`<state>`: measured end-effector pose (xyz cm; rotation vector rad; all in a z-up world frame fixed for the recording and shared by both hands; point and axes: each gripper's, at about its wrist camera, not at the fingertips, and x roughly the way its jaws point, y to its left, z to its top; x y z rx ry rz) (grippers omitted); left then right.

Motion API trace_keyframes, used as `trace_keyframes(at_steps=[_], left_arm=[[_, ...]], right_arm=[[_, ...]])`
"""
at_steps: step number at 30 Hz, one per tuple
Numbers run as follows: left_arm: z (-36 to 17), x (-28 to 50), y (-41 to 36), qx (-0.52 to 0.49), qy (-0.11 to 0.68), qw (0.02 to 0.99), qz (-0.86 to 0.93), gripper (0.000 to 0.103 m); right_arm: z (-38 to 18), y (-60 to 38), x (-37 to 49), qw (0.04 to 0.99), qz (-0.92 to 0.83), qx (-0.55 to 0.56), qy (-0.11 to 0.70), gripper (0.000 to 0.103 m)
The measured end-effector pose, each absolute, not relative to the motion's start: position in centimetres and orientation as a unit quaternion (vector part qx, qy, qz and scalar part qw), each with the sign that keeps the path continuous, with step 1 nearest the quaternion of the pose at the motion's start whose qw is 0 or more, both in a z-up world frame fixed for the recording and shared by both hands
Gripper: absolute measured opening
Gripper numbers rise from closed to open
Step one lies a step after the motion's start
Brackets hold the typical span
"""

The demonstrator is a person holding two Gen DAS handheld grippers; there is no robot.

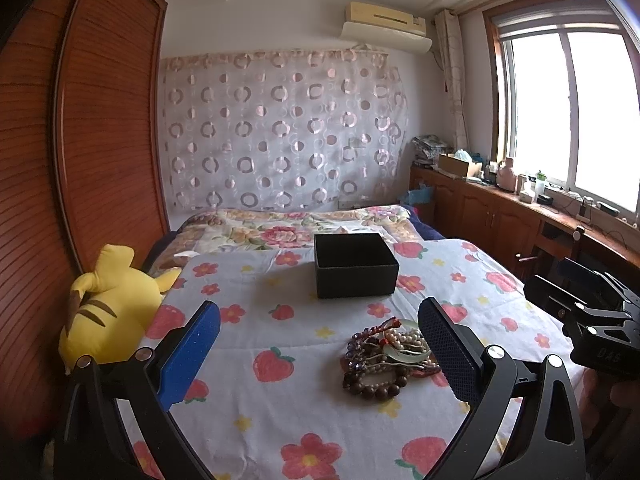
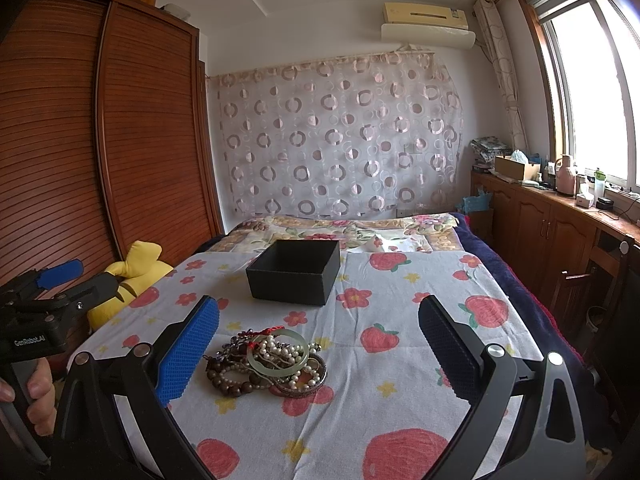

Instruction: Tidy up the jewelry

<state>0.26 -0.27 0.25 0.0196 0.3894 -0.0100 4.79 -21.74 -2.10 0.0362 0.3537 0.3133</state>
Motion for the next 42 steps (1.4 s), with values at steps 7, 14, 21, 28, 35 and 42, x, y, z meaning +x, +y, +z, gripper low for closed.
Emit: trace_keyframes(at_steps=[7,14,21,28,35,42], left_arm=[[0.31,0.37,-0.34,0.009,0.193,0.981,-0.005,0.096],[0.23,0.25,-0.20,0.008,0.193,0.981,-0.005,0.096],[0.46,0.63,-0.53,0.008,0.193,0.981,-0.005,0.096],[0.27,0.28,-0.23,0.007,0.192,0.981,-0.005,0.096],[0.24,0.23,-0.17,0.007,0.192,0.981,-0.006,0.096],[0.26,0.25,-0.17,0.007,0.192,0.981,-0.006,0.096]], right_arm=[[-2.05,-21.78,4.80,0.972,0.155,0.018,0.175,0.101],[-2.04,-21.76,4.76,0.972,0.155,0.018,0.175,0.101],[-2.04,-21.71,4.72,0.972,0.155,0.018,0.175,0.101],[-2.05,-21.72,4.69,0.972,0.155,0.018,0.174,0.101],[-2.04,-21.74,4.70,0.972,0.155,0.018,0.174,0.101],[-2.00,-21.74,4.66,0.972,0.155,0.018,0.174,0.101]])
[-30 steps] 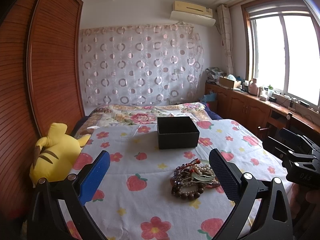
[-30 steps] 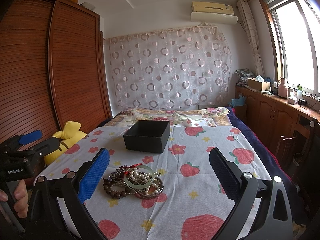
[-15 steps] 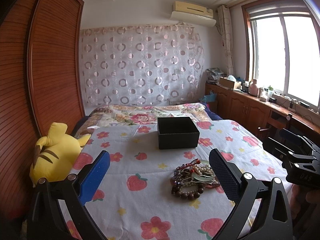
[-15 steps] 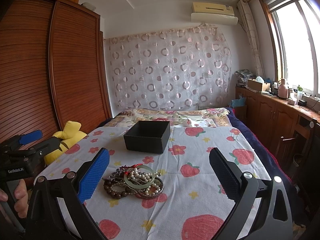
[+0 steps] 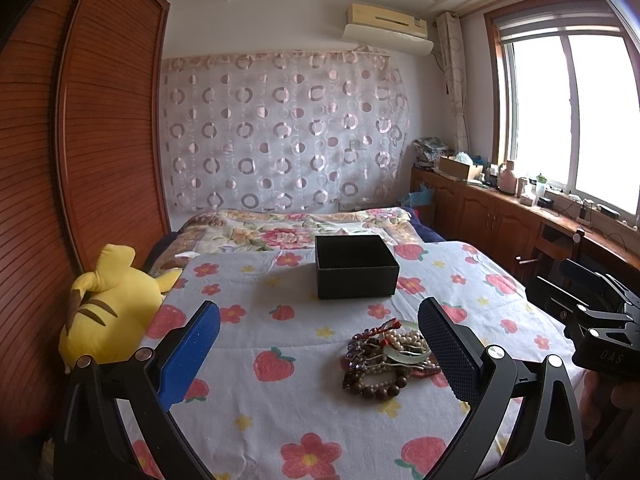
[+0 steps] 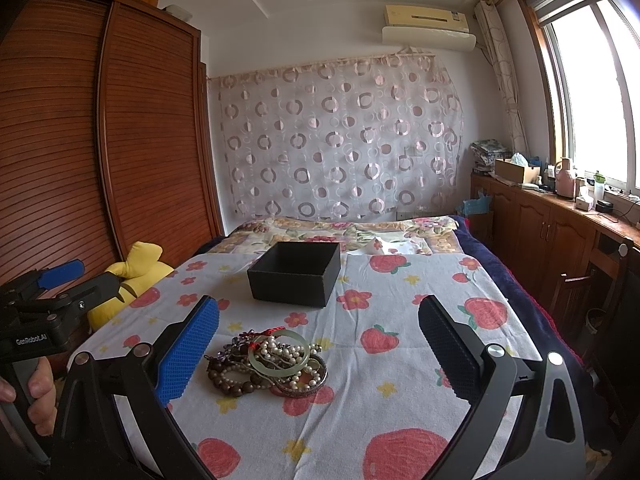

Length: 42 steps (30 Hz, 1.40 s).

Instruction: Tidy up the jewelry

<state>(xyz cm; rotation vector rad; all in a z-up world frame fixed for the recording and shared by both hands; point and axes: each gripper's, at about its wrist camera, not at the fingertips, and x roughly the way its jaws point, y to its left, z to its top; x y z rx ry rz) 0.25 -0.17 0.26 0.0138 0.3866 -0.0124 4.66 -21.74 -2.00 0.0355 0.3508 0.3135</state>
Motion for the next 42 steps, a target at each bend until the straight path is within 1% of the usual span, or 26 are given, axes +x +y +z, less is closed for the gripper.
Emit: trace_keyframes(at_steps=[16,19,25,27,30,32,34,35,36,38,42], left_arm=[[0.5,0.1,-0.4,0.004,0.203,0.979,-0.012,0.096],[-0.9,0.3,-0.2,0.001,0.211,0.977,-0.018,0.096],[-2.9,1.9,0.1,-0.003,0.239,0.970,-0.041,0.096],[-3.5,2.4,0.1,-0.004,0.247,0.968,-0.049,0.096],[-4.1,3.2,0.1,-0.003,0.258,0.964,-0.059,0.096],[-4.5,3.7,0.2,-0.004,0.266,0.961,-0.069,0.096],[-5.0,4.5,-0.2,-0.002,0.277,0.957,-0.082,0.096],[-5.2,4.8,-0.2,-0.001,0.282,0.955,-0.088,0.094],[-5.5,5.3,-0.4,-0.001,0.291,0.952,-0.097,0.090],[-5.9,6.0,-0.8,0.003,0.303,0.947,-0.107,0.088],[-6.5,7.7,-1.8,0.015,0.323,0.938,-0.129,0.078]], right_arm=[[-2.6,-21.4,5.1,0.971,0.159,0.016,0.180,0.101],[-2.6,-21.5,4.8,0.970,0.162,0.011,0.183,0.101],[-4.6,-22.1,6.2,0.965,0.169,0.002,0.201,0.101],[-5.2,-22.2,6.8,0.962,0.176,-0.004,0.211,0.095],[-6.4,-22.2,7.9,0.956,0.184,-0.015,0.228,0.089],[-7.4,-22.1,8.7,0.951,0.193,-0.018,0.241,0.086],[-8.2,-22.1,9.5,0.945,0.203,-0.018,0.255,0.086],[-8.5,-22.0,9.9,0.943,0.207,-0.019,0.261,0.086],[-8.8,-21.9,10.3,0.940,0.211,-0.023,0.268,0.086],[-9.2,-21.6,10.6,0.937,0.214,-0.032,0.273,0.086],[-10.1,-21.2,11.5,0.930,0.221,-0.044,0.290,0.086]])
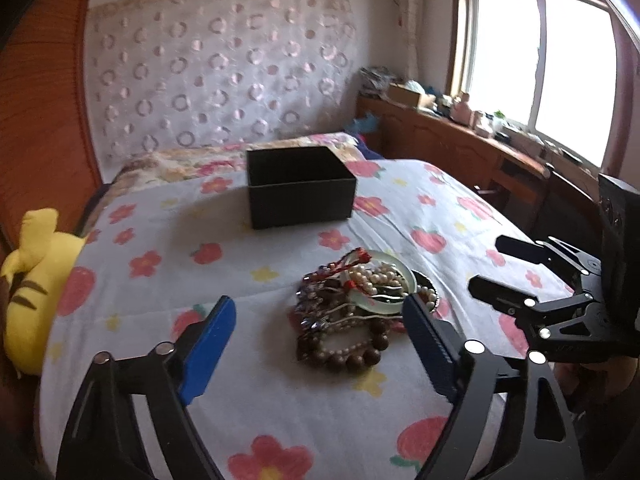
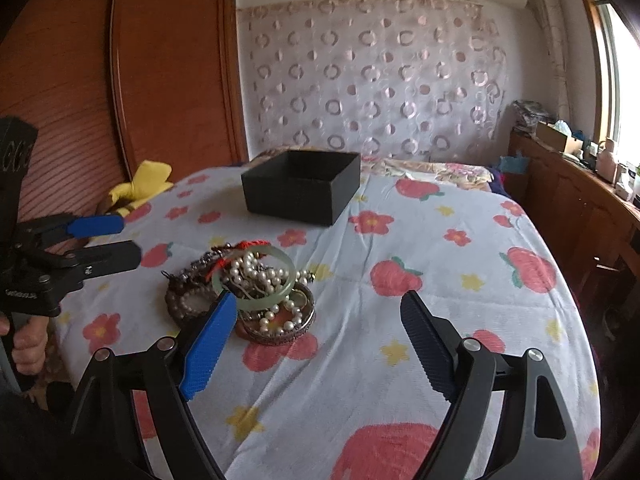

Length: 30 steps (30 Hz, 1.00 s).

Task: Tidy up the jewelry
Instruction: 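Grasp the red string bracelet with the left tool while the right grasps the jade bangle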

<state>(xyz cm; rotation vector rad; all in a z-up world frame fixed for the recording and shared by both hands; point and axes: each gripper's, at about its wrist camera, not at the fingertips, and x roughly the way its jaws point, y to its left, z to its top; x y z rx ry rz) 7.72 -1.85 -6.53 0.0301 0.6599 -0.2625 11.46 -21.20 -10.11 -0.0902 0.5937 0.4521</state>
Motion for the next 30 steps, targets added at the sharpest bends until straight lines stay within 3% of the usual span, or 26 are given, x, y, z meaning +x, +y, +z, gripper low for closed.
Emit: trace_keyframes(at_steps=[6,11,15,20,22,24,25,30], left_arm=[[-7.1,10.7,-3.1,0.026,0.349,0.924,-0.156,0.062],[-7.2,12.6,-4.4,0.039,0.361,0.915,-0.176,0.056],[-8.2,14.1,-5.4,0.050,0.386,0.901,-0.191,0.044],[-9.1,15.5,-6.4,0.071,0.397,0.896,-0.187,0.036],[-9.2,15.8,-6.6,0.074,0.398,0.895,-0.186,0.030],[-9.3,16.1,-6.6,0.080,0.398,0.895,-0.182,0.010],[-9.3,16.1,-6.5,0.084,0.396,0.897,-0.178,0.007],[-7.7,15.4,-5.0,0.058,0.369,0.910,-0.178,0.007]], right_arm=[[-10.8,-20.7,12.3,0.922,0.229,-0.061,0.306,0.086],[-11.2,-20.4,12.5,0.919,0.235,-0.071,0.309,0.086],[-11.2,-20.6,12.7,0.917,0.237,-0.067,0.314,0.086],[-11.2,-20.5,12.7,0.918,0.235,-0.068,0.313,0.086],[-11.2,-20.5,12.7,0.917,0.236,-0.067,0.313,0.086],[-11.2,-20.5,12.7,0.918,0.235,-0.064,0.314,0.086],[-11.2,-20.5,12.7,0.918,0.235,-0.064,0.314,0.086],[-11.3,-20.5,12.6,0.916,0.235,-0.068,0.317,0.086]])
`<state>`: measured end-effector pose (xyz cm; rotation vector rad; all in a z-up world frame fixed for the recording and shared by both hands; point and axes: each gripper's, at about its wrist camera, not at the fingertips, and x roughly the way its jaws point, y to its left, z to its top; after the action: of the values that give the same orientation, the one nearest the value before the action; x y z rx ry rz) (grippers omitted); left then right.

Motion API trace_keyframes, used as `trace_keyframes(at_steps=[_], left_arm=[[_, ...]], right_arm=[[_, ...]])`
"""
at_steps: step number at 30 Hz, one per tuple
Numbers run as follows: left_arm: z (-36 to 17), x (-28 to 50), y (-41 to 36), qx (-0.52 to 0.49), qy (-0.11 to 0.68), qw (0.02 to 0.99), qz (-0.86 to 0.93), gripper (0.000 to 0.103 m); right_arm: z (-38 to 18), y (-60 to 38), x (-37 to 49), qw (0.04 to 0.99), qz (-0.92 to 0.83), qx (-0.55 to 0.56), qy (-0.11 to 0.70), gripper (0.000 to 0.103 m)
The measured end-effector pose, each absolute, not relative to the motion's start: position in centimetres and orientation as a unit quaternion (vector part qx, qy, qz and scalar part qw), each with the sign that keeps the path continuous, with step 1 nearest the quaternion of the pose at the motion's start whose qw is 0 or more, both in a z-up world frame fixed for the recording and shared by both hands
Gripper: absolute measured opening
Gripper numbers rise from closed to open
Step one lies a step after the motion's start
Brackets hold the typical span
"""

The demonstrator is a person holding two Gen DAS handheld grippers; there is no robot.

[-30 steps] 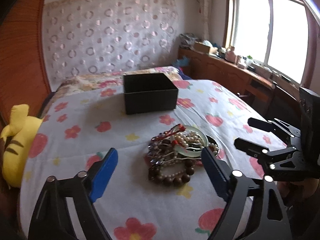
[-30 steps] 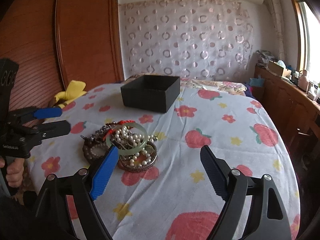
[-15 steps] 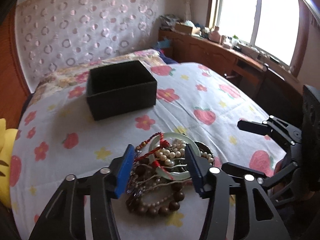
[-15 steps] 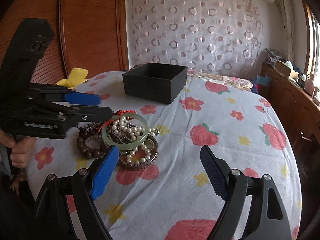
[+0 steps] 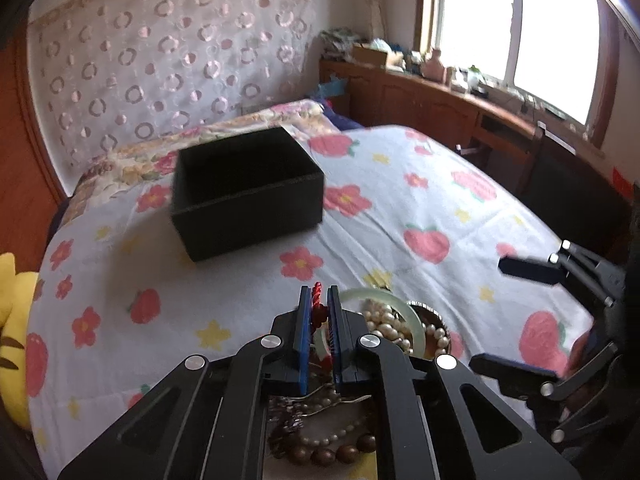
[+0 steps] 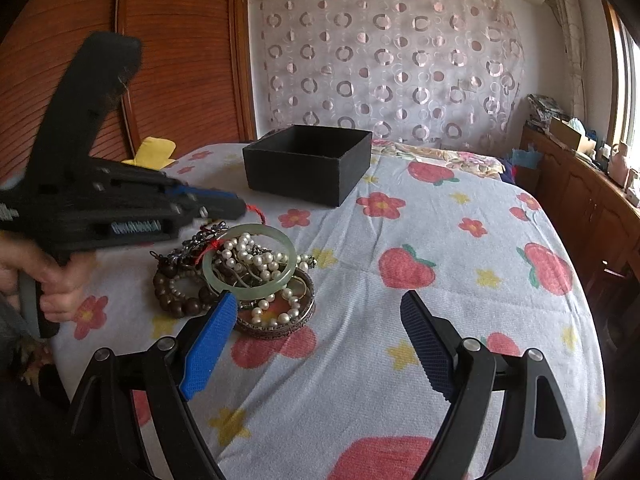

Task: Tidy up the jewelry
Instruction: 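Grasp the red string bracelet with the left tool while the right grasps the jade bangle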

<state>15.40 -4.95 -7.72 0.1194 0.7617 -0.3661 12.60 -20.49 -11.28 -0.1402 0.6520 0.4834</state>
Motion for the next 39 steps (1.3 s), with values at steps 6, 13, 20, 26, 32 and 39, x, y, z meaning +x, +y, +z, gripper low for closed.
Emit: trace_keyframes(at_steps=[6,13,20,26,32,39], left_arm=[[-5.5,13.9,-2.6,0.020,0.344,0.923,-0.169,0.007],[-4.1,12.2,-0.8,0.003,0.326,0.931,-0.166,0.007],[-3.3,10.7,-0.4,0.005,0.307,0.937,-0.164,0.007],[-3.3,10.3,-0.1,0.001,0.304,0.938,-0.164,0.007],[-3.3,10.3,-0.1,0.002,0.304,0.939,-0.163,0.007],[-3.3,10.0,0.3,-0.001,0.303,0.940,-0.159,0.007]], right_arm=[[-11.2,-20.0,13.1,0.908,0.251,-0.065,0.329,0.086],[-11.0,-17.7,14.5,0.892,0.281,-0.073,0.346,0.086],[-11.3,-15.4,16.7,0.872,0.309,-0.072,0.373,0.090],[-11.4,-14.1,18.0,0.861,0.315,-0.083,0.391,0.090],[-11.9,-13.0,18.5,0.854,0.316,-0.106,0.399,0.090],[-12.0,-12.8,18.7,0.849,0.327,-0.112,0.400,0.079]])
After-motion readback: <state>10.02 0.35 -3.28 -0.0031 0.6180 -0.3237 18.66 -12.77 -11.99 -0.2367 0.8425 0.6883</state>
